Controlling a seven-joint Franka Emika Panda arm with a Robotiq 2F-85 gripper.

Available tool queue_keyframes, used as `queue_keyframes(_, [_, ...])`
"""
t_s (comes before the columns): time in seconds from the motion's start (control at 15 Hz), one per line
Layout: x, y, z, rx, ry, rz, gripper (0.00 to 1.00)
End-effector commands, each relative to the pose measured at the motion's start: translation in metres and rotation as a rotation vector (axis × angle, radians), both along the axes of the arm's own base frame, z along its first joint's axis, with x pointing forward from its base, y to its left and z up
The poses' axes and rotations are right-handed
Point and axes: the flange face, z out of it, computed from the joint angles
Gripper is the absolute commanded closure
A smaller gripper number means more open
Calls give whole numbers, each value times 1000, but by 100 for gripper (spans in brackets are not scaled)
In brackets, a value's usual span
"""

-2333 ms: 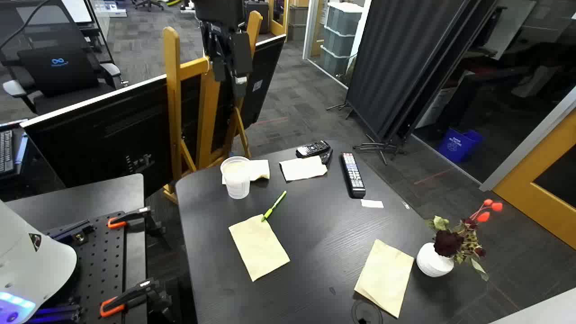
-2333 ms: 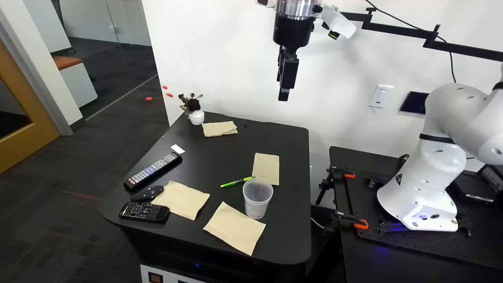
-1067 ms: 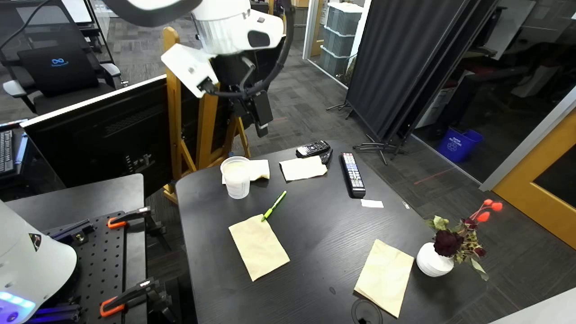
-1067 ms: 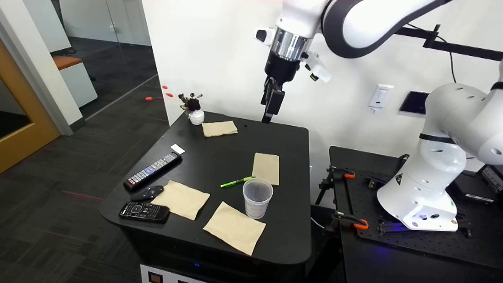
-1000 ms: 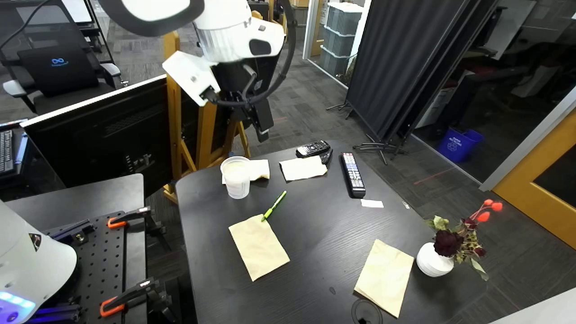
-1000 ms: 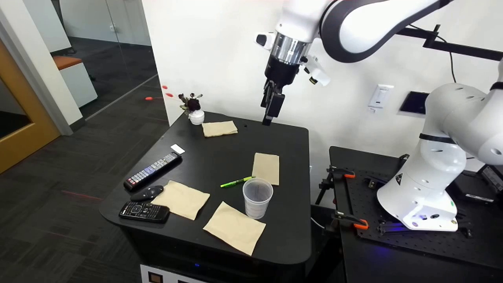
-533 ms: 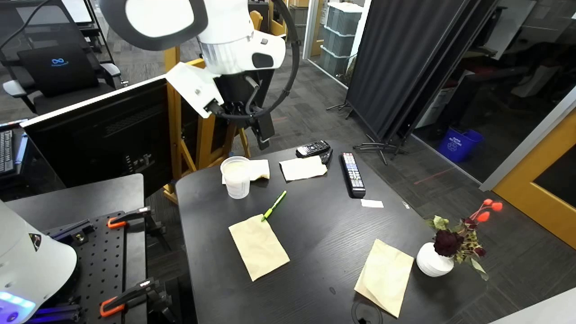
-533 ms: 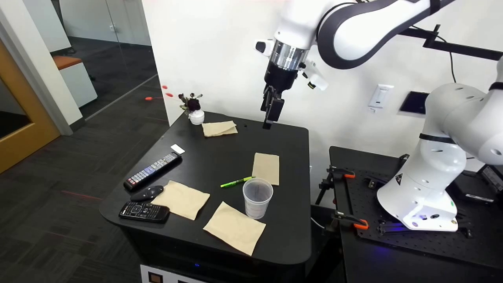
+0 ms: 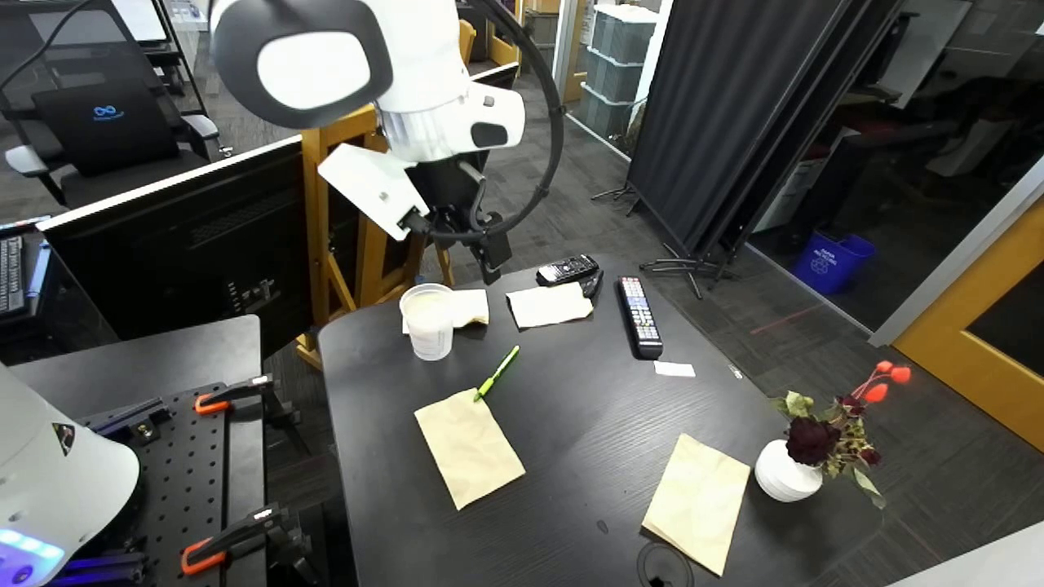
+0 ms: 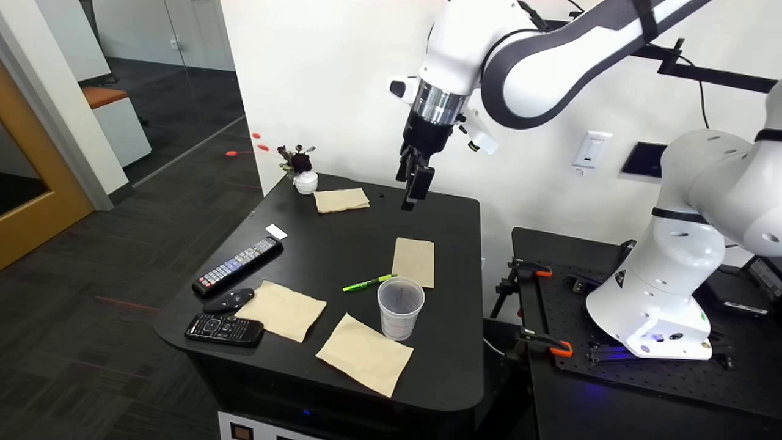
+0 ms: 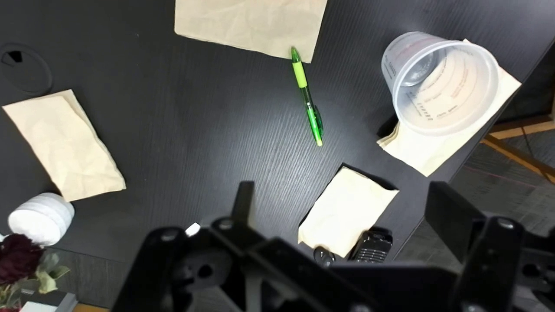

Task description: Pick up the pen and place it in the cup

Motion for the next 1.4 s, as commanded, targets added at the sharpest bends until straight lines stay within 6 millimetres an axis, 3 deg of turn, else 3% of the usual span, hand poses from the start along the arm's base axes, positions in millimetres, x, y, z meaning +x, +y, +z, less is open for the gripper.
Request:
queue_keyframes(0.0, [8, -6, -36, 11, 17, 66, 0])
queue_keyframes(0.73, [23, -28, -152, 20, 109, 206, 0])
queue_keyframes(1.33, [35, -33, -217, -101, 51, 281, 0])
